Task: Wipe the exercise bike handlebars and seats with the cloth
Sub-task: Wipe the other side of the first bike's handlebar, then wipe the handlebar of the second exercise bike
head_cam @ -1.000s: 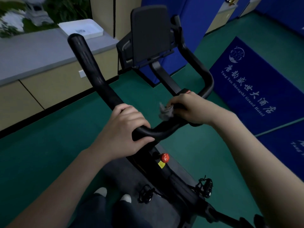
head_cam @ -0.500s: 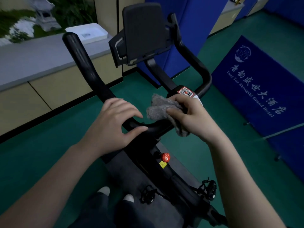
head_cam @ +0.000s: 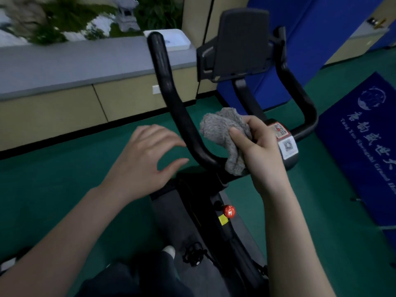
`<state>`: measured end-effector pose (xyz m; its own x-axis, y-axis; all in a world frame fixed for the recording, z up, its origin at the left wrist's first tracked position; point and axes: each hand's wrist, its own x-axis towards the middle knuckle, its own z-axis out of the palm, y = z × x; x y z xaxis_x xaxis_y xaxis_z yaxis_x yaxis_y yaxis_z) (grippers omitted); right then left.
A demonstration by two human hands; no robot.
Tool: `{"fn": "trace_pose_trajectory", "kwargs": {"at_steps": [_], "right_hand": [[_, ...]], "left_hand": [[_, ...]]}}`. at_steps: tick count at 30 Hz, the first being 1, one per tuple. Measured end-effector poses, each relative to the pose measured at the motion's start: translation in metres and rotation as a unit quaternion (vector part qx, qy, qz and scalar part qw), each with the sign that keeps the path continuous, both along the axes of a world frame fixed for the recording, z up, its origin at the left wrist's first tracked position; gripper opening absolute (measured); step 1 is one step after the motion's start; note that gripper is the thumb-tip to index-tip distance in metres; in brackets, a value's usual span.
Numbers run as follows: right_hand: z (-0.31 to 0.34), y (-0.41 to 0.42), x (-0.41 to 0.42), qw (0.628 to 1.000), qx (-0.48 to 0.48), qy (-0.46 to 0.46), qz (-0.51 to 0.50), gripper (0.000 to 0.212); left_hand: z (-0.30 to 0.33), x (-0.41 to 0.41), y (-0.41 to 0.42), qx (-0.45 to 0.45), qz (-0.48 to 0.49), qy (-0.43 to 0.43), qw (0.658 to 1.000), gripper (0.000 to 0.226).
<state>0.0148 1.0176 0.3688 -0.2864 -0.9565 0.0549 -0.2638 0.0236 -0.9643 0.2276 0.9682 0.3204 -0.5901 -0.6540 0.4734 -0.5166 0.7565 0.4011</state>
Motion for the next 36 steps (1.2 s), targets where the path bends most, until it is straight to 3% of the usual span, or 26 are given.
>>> {"fn": "trace_pose_trajectory", "kwargs": {"at_steps": [8, 16, 22, 31, 36], "right_hand": [[0.001, -0.022, 0.096, 0.991, -0.013, -0.110, 0.079, 0.011], [-0.013, -0.003, 0.261, 0.960, 0.053, -0.124, 0.247, 0.013], [-0.027, 0.035, 0.361, 0.927, 0.091, -0.114, 0.345, 0.014], [-0.035, 0.067, 0.458, 0.866, 0.139, -0.102, 0.469, 0.014], [-0.040, 0.083, 0.513, 0.792, 0.159, -0.086, 0.583, 0.013]], "left_hand": [[-0.015, 0.115, 0.032, 0.073, 0.161, -0.106, 0.978, 0.047], [-0.029, 0.254, 0.119, 0.154, 0.363, -0.128, 0.910, 0.064], [-0.042, 0.323, 0.193, 0.203, 0.450, -0.134, 0.859, 0.072], [-0.041, 0.383, 0.283, 0.218, 0.614, -0.081, 0.754, 0.078], [-0.033, 0.390, 0.334, 0.211, 0.726, -0.059, 0.652, 0.075]]}}
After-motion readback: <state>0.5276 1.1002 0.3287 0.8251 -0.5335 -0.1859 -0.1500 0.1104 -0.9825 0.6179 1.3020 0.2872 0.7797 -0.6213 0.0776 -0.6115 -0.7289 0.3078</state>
